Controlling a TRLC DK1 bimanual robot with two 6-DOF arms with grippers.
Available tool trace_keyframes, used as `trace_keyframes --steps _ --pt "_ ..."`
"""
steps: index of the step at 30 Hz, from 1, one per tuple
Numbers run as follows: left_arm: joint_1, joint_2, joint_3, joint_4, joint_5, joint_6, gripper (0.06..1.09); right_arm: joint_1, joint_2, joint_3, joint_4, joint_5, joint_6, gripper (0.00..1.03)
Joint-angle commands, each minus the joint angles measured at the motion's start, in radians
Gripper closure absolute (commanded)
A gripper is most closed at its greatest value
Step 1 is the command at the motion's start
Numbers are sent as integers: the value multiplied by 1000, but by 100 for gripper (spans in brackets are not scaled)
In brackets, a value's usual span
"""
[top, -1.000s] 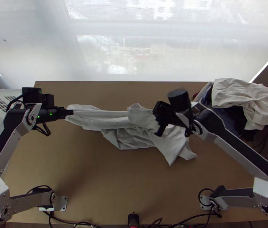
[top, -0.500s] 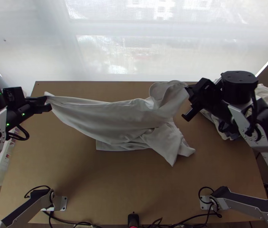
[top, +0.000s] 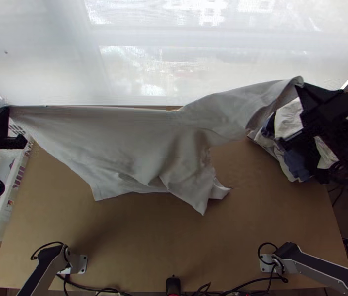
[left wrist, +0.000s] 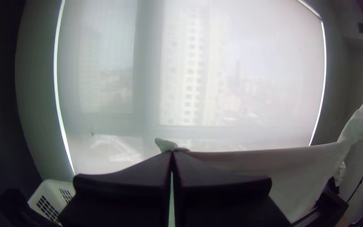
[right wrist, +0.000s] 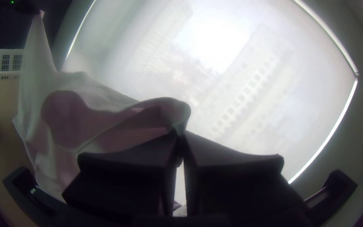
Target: Fold the t-shirt
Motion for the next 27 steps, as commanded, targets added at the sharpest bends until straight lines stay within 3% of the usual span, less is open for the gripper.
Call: trace_keyframes --steps 1,18,27 --pt "86 -87 50 103 -2 21 105 3 -93 39 113 45 -116 100" --pt "85 -178 185 124 4 36 105 4 -223 142 169 45 -196 100" --pt "85 -231 185 69 110 37 105 3 -283 157 75 20 -105 100"
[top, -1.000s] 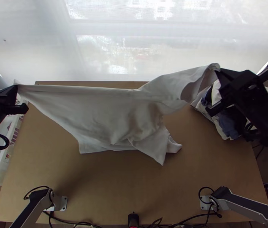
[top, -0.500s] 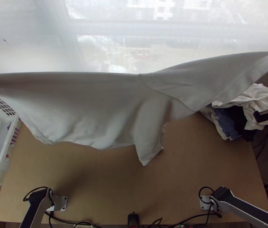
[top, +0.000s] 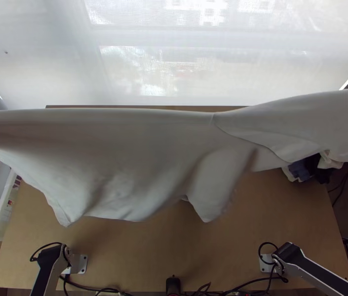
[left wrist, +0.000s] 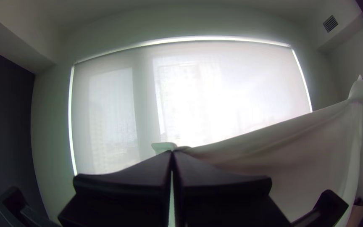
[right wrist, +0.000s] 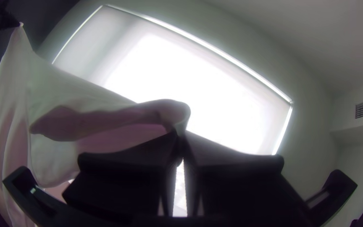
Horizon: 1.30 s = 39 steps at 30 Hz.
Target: Fold the t-shirt
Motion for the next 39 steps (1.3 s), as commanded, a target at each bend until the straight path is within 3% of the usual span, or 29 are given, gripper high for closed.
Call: trace_keyframes --steps 1,6,11,18,25,31,35,39 --pt "2 -30 8 -23 57 10 105 -1 -33 35 -32 -26 37 100" --pt "7 -14 -5 -22 57 13 105 -1 38 120 34 -67 37 100" --pt "54 -14 -15 -22 57 8 105 -1 85 159 227 -70 29 100" --pt "63 -22 -11 -26 59 33 105 -19 54 162 310 -69 3 100" --pt "65 -17 29 -33 65 59 105 -132 -18 180 313 -112 9 100" --pt "63 -36 29 -109 115 53 105 -171 -65 186 235 -147 43 100" --pt "63 -63 -1 -123 144 31 105 -209 -68 163 169 -179 122 100" --pt "63 -74 -90 -126 167 22 105 -228 -87 13 161 -211 199 100"
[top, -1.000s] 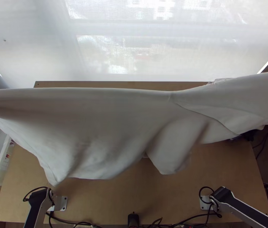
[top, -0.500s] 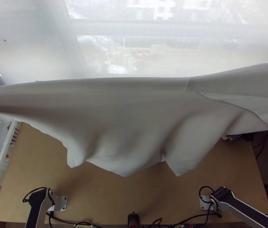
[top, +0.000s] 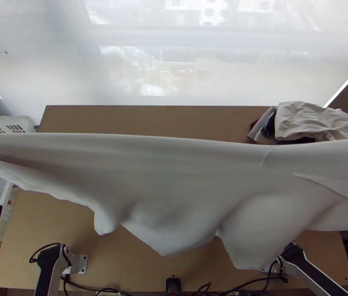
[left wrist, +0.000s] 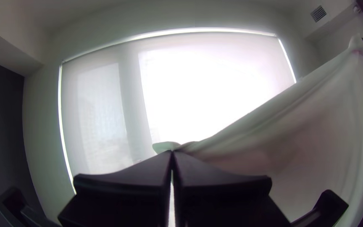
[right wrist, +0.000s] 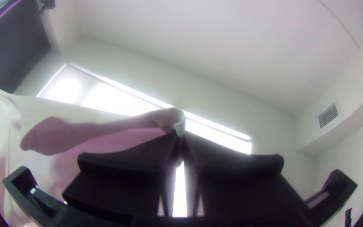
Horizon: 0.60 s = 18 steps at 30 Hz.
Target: Fold the t-shirt
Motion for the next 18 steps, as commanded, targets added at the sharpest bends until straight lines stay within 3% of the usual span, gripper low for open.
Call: trace_keyframes --steps 1,12,18 --pt "0 -22 -114 -10 44 -25 105 -43 -33 -191 -29 -54 111 100" --pt "-14 130 -391 205 22 -171 105 37 -2 -794 242 -57 200 100" --pt "-207 283 -484 243 -119 -190 105 34 160 -943 385 -91 242 100"
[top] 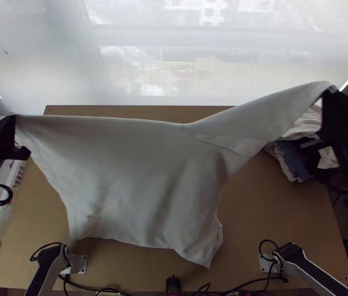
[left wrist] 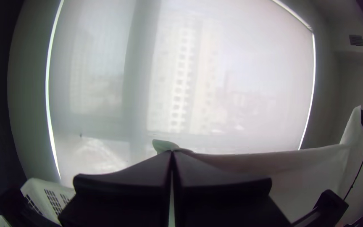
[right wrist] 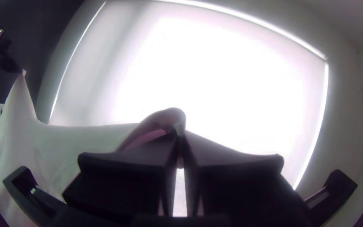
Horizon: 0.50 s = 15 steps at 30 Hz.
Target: Fold the t-shirt
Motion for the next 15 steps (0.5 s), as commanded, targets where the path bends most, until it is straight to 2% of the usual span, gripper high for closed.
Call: trace_keyframes --steps 1,8,15 --pt "-149 154 -141 87 -94 -34 105 2 168 -214 160 -36 55 100" --pt "-259 346 -229 316 -216 -23 105 -59 447 -192 302 -108 81 100" --pt "-253 620 -171 457 -287 -23 105 -98 764 -8 347 -130 113 100"
